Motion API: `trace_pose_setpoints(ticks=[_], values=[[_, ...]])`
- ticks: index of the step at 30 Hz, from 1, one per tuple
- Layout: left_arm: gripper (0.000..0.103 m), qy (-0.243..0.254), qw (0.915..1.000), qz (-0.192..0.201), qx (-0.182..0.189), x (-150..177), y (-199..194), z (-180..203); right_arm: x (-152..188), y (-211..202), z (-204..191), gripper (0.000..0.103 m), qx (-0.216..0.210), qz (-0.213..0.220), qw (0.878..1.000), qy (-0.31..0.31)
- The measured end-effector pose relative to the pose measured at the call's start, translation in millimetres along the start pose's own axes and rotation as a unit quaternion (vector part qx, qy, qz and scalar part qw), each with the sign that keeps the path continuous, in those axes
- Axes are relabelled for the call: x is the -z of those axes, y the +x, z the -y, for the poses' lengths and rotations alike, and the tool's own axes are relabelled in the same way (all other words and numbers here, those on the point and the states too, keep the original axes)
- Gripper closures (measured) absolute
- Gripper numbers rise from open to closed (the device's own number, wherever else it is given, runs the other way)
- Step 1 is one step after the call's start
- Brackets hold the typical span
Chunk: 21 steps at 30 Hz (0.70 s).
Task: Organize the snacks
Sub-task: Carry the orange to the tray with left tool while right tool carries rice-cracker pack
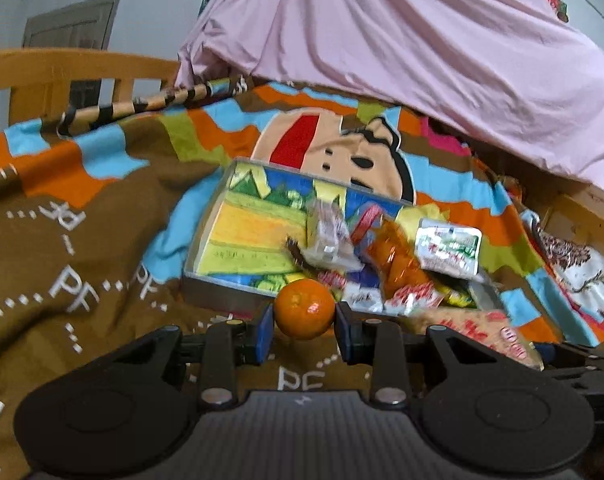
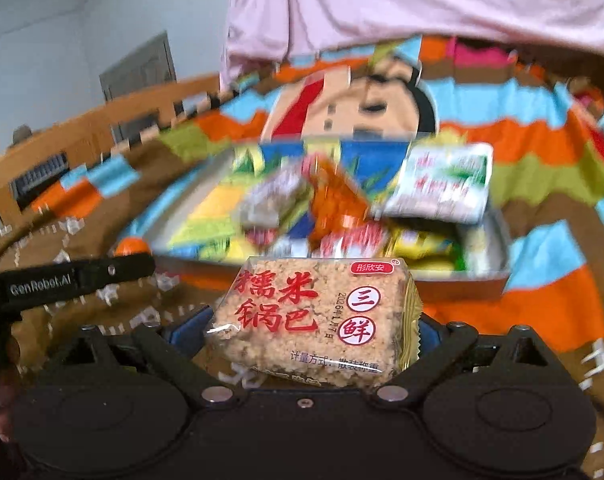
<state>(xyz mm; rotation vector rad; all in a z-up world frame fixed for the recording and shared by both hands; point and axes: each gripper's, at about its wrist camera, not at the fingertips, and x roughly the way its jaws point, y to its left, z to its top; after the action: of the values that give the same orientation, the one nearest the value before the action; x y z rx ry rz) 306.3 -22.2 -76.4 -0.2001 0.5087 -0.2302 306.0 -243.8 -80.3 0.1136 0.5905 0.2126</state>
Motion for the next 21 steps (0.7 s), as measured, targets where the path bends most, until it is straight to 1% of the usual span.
trace_pose_setpoints(ticks=[4, 7, 11, 15, 18, 19, 21], values=[[0.067, -0.004, 0.9997, 0.024, -0.009, -13, -12, 9, -14, -24, 2, 0.006, 0.001, 0.057, 0.998, 0.0], [0.067, 0.003, 0.9991, 0.039, -0.017, -28, -16, 17, -26, -34, 4, 0.006, 0.002, 0.091, 0.996, 0.002], [0.067, 0.009, 0.9972, 0.069, -0.027, -51, -14, 27, -45, -39, 6, 0.006, 0.005, 0.149, 0.989, -0.013], [0.067, 0.023, 0.9941, 0.1, -0.035, -74, 7, 40, -70, -28, 10, 0.006, 0.015, 0.201, 0.979, -0.029], [0.067, 0.019, 0.9929, 0.11, -0.041, -88, 33, 47, -86, -15, 20, 0.005, 0.027, 0.238, 0.97, -0.049], [0.067, 0.018, 0.9927, 0.111, -0.045, -92, 44, 49, -89, -10, 24, 0.005, 0.032, 0.244, 0.968, -0.05], [0.067, 0.019, 0.9926, 0.11, -0.048, -97, 62, 52, -98, 6, 38, 0.005, 0.039, 0.246, 0.968, -0.032]])
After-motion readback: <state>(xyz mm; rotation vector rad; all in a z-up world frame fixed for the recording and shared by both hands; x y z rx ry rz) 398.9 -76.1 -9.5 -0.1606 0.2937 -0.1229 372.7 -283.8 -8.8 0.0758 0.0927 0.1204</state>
